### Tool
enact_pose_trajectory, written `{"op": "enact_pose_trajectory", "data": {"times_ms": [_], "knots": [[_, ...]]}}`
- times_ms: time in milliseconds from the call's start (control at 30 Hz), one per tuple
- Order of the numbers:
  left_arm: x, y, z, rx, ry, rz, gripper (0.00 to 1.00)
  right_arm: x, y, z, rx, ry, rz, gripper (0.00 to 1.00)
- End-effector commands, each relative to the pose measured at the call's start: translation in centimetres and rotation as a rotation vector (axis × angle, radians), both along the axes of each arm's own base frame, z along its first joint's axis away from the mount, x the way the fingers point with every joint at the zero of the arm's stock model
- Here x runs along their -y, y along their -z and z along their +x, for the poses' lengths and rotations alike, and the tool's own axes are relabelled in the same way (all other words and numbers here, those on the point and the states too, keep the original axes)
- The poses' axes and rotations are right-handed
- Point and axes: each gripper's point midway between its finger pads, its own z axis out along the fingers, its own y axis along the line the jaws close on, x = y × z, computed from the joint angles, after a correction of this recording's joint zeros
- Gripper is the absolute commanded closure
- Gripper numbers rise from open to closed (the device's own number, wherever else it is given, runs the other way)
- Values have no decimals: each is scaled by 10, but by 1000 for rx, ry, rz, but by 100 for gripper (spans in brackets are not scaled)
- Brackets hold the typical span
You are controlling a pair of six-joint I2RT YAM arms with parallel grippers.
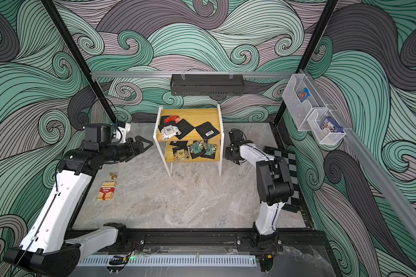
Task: Remove the tea bags from the shelf
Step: Place the tea bag at the center of the board.
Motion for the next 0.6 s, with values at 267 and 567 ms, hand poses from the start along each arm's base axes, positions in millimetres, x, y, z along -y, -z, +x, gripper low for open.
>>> {"op": "enact_pose_trajectory", "data": {"times_ms": [267,567], "knots": [[-5,-2,-1,13,-7,25,17,-8,-35,10,87,-10,47,68],[3,-19,-4,56,47,4,17,8,-82,-11,149,22,63,58]]}}
